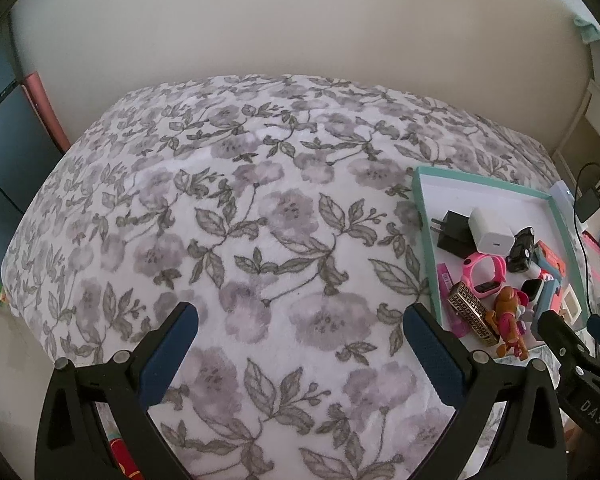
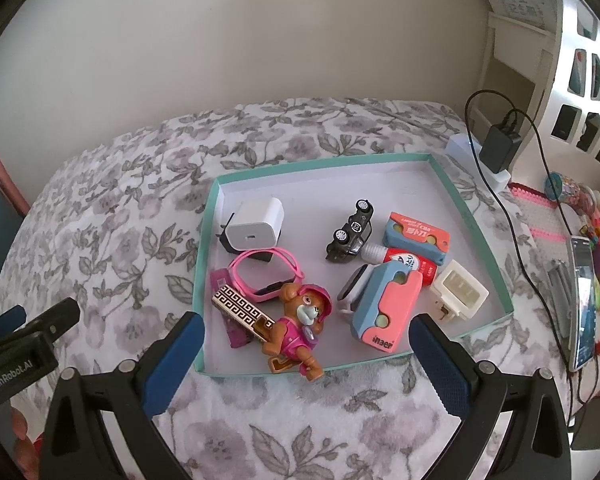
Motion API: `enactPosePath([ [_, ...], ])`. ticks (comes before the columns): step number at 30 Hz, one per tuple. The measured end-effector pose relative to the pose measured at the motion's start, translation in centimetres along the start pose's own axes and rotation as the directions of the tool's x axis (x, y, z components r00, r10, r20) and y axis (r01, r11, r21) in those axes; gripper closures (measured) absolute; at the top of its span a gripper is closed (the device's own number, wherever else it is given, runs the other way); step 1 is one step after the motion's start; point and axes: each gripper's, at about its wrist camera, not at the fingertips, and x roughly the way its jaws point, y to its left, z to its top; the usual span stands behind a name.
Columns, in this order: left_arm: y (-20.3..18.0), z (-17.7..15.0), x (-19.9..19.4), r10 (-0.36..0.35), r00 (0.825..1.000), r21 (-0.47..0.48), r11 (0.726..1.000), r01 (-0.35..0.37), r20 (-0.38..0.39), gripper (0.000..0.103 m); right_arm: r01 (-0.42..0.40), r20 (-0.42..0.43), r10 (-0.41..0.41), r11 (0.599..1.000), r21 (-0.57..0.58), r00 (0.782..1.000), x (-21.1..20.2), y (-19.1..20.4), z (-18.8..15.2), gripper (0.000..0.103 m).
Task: Organize rigid objects
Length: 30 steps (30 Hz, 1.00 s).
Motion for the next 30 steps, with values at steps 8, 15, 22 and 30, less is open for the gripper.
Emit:
enactPosePath([
  [8,-0.47,-0.01,0.17,0.004,1.000,0.022,1.000,-0.003,-0.008,0.001,0.003,-0.002,-0.003,1.000,-0.012,1.000,0.14,0.20,-0.02,0.000],
  [15,-0.50,-0.06,0.27,0.001,1.000,0.021,1.000,-0.001,-0.012,0.001,0.005,-0.006,-0.005,1.000,-0.021,1.000,0.27,0.36,-0.01,0.000],
  [22,-0.27,-0.16,0.53,0.001,1.000,0.026,1.000,0.000,-0.022,0.001,0.007,-0.012,-0.008,1.000,-0.025,1.000,0.40,0.43,-0.01,0.000],
  [30,0.03,-0.07,0.74,0.000,0.999,0.029,1.000,0.001,-0.037,0.001,0.008,-0.012,-0.008,1.000,-0.024,1.000,0.45,0.46,-0.02,0.000],
])
